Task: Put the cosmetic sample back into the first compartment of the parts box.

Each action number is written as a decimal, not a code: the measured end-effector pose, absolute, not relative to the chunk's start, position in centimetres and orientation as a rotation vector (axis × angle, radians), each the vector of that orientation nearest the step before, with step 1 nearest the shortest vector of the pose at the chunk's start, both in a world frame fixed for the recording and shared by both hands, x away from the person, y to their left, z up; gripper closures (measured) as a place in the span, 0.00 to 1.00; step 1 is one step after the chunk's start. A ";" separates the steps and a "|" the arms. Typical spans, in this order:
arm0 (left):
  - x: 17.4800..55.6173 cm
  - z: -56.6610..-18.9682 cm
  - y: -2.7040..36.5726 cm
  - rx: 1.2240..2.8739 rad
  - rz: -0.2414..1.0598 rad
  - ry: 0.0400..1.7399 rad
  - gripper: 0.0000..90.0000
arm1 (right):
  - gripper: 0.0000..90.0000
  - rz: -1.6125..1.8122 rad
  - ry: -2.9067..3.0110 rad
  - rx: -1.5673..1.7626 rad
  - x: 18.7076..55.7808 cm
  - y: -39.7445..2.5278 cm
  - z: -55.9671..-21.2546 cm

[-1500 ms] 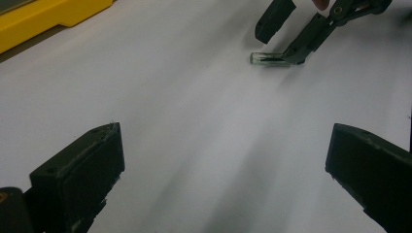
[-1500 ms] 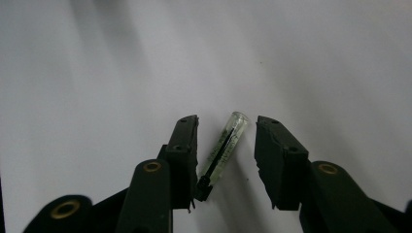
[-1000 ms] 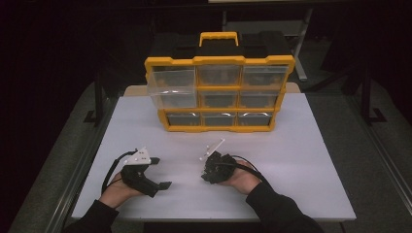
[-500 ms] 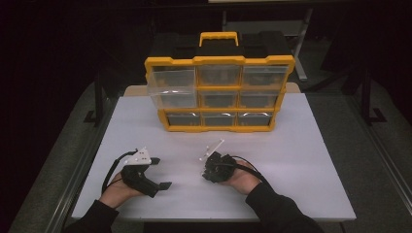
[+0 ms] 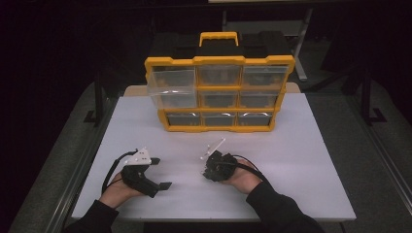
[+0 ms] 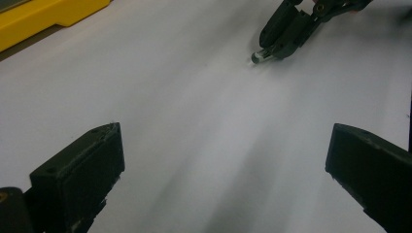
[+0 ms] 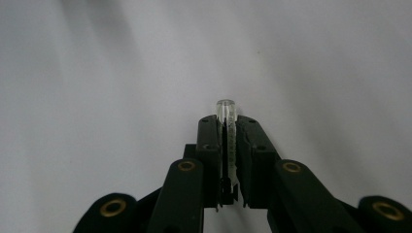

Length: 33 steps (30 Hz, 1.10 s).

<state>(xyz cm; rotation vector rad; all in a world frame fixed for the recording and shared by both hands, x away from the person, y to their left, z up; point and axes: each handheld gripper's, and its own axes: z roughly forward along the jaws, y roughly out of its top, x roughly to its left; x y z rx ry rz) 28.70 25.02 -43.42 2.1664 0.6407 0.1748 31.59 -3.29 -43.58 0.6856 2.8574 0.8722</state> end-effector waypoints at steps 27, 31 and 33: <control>28.8 -43.6 25.1 2.173 0.173 0.633 0.00 | 0.88 0.903 2.871 0.662 33.0 -5.3 -40.5; 28.9 -43.6 25.2 2.163 0.175 0.631 0.00 | 0.88 0.904 2.862 0.687 33.3 -5.7 -39.9; 29.0 -43.7 25.3 2.164 0.178 0.628 0.00 | 0.88 0.905 2.853 0.687 33.6 -5.9 -39.5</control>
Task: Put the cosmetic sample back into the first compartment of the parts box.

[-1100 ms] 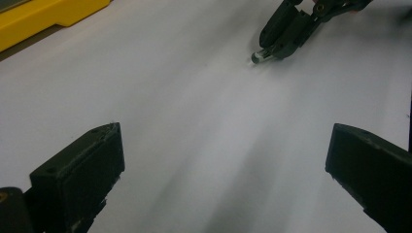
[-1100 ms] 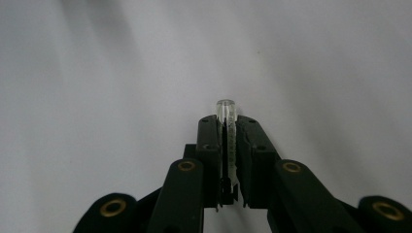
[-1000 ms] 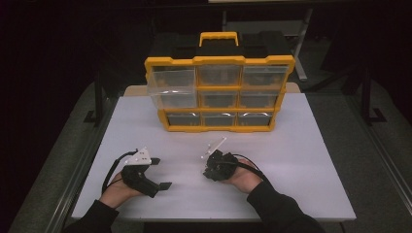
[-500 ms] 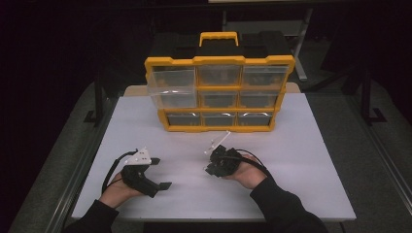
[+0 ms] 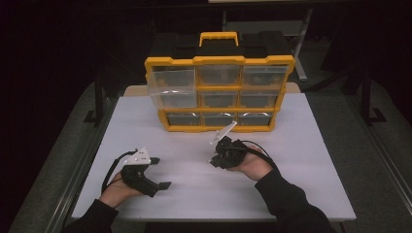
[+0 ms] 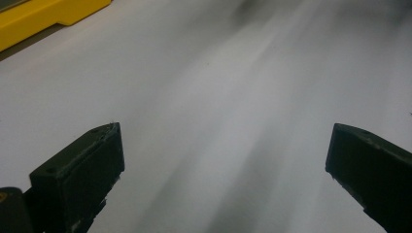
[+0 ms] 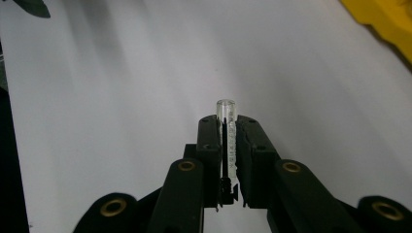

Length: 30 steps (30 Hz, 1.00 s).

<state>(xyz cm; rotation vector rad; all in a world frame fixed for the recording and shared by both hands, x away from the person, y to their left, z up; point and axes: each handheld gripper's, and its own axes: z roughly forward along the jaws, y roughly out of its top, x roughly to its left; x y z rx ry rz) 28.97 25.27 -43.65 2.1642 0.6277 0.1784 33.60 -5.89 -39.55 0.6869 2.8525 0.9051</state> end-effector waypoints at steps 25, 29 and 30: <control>29.0 -43.9 25.6 2.153 0.191 0.621 0.00 | 0.88 0.920 2.819 0.702 35.7 -7.0 -34.7; 29.0 -43.9 25.5 2.153 0.188 0.617 0.00 | 0.88 0.921 2.810 0.697 35.9 -7.0 -33.8; 29.0 -43.9 25.5 2.153 0.187 0.617 0.00 | 0.88 0.920 2.807 0.687 35.9 -7.0 -33.6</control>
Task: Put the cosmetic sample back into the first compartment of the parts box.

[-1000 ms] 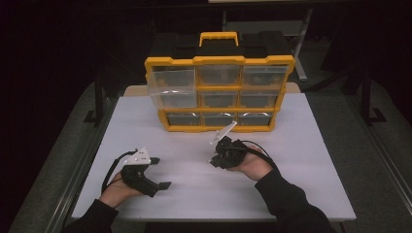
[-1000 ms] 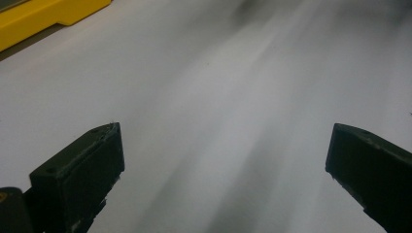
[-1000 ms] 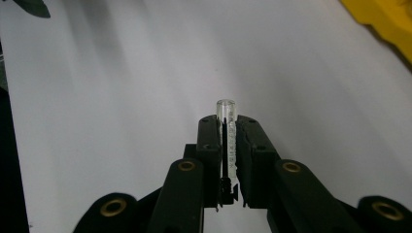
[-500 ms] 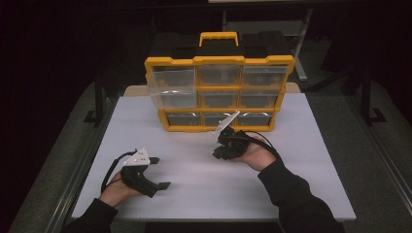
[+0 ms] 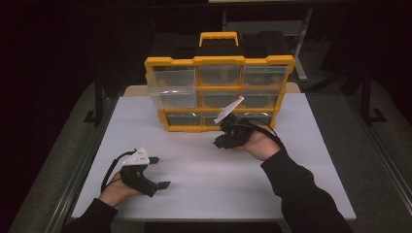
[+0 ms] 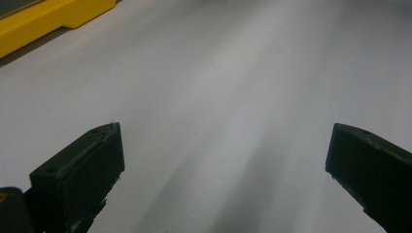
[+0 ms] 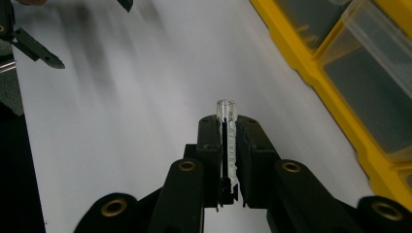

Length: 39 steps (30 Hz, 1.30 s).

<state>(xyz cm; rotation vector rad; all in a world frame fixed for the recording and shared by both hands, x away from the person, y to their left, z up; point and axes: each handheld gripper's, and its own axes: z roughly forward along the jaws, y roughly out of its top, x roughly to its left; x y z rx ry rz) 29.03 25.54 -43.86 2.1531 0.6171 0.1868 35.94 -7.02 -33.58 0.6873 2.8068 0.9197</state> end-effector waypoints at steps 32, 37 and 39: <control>29.1 -43.8 25.6 2.153 0.179 0.637 0.00 | 0.88 0.965 2.747 0.620 37.6 -6.0 -27.4; 29.1 -43.9 25.6 2.154 0.177 0.645 0.00 | 0.88 0.977 2.731 0.619 37.9 -6.2 -26.2; 29.1 -43.9 25.6 2.154 0.175 0.647 0.00 | 0.88 0.987 2.726 0.624 38.0 -6.2 -25.7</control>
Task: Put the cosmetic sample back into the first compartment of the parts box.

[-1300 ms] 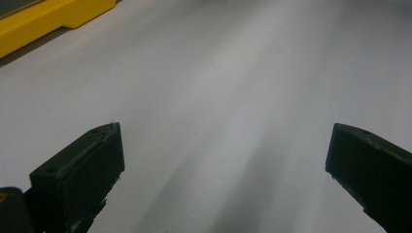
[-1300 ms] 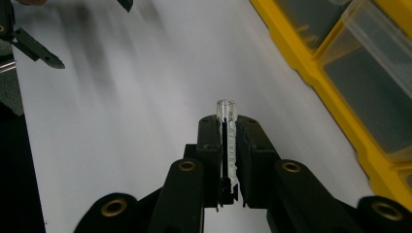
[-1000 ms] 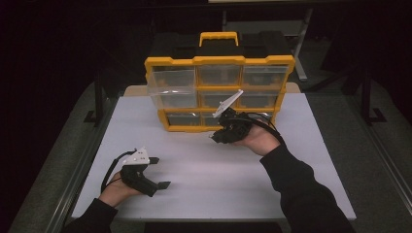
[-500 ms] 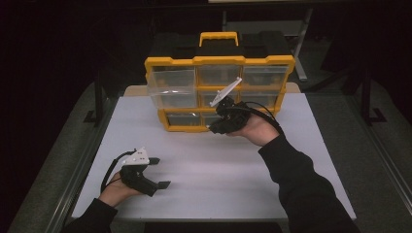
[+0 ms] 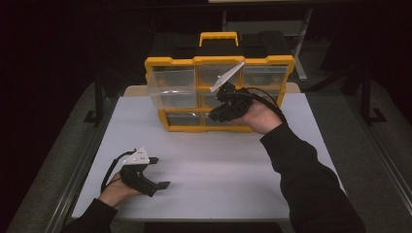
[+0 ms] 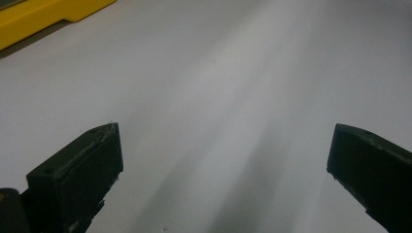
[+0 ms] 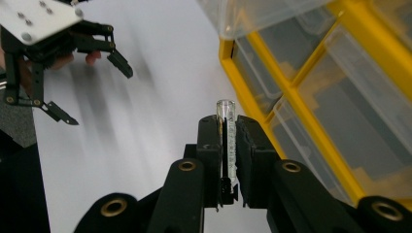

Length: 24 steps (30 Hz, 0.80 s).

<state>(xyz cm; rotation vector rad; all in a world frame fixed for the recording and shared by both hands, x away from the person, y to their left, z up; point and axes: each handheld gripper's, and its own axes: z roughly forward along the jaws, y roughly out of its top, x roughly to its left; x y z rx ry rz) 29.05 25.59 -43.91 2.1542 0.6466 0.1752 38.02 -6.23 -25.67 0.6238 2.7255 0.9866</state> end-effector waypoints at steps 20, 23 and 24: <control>29.0 -43.9 25.6 2.155 0.176 0.648 0.00 | 0.88 1.036 2.670 0.621 38.9 -6.3 -21.2; 29.0 -43.9 25.6 2.153 0.179 0.648 0.00 | 0.88 1.045 2.657 0.615 39.0 -6.2 -20.3; 29.0 -43.9 25.6 2.153 0.179 0.649 0.00 | 0.88 1.046 2.653 0.615 39.0 -6.2 -20.1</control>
